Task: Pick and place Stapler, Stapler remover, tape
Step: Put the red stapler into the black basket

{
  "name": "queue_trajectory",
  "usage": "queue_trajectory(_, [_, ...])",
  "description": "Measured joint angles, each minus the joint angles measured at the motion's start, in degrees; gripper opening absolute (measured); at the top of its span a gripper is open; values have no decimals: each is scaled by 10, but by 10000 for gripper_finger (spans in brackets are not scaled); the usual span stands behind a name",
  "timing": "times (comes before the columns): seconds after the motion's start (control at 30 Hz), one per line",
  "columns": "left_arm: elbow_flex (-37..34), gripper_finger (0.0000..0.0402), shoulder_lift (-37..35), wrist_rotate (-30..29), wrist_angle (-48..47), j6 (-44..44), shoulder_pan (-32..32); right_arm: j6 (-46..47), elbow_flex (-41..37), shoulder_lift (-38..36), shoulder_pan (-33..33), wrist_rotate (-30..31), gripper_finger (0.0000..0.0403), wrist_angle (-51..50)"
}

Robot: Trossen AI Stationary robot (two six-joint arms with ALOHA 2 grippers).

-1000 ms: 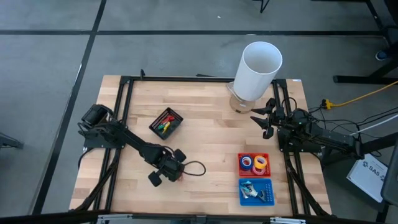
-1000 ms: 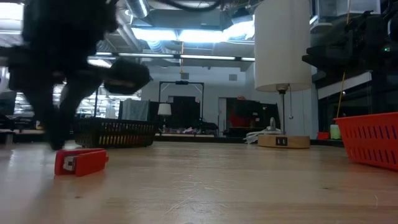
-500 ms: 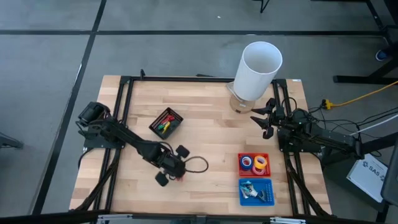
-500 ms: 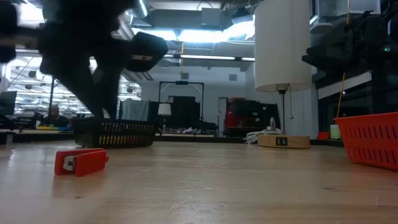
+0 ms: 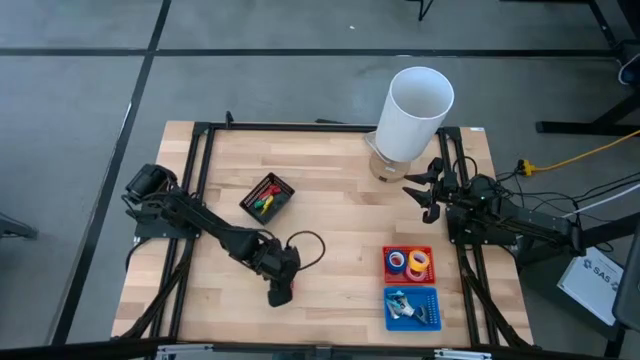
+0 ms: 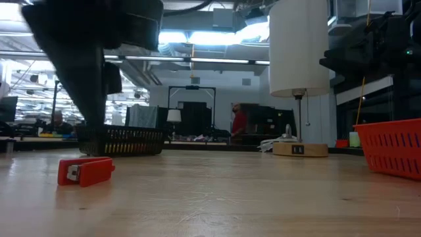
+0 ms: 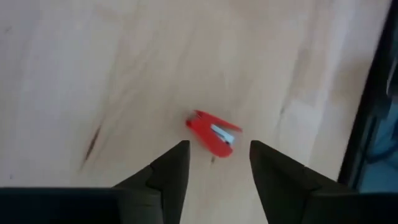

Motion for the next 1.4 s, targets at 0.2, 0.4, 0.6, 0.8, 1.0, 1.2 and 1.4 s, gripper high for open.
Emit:
queue_trajectory(0.2, [0,173,0,-7,-1,410,-25,0,0,0,0,0,171,0])
queue_trajectory(0.4, [0,171,0,-29,0,883,-37,0,0,0,0,0,171,0])
queue_trajectory(0.6, [0,173,5,-27,1,1083,-30,0,0,0,0,0,171,0])
queue_trajectory(0.8, [-1,173,19,-18,-15,1174,-25,0,0,0,0,0,171,0])
queue_trajectory(1.0, [-1,173,37,-19,-10,1223,-13,0,0,0,0,0,171,0])
queue_trajectory(1.2, [-1,173,41,-14,5,1229,-3,0,0,0,0,0,171,0])
queue_trajectory(1.4, [0,173,44,13,22,1239,-3,0,0,0,0,0,171,0])
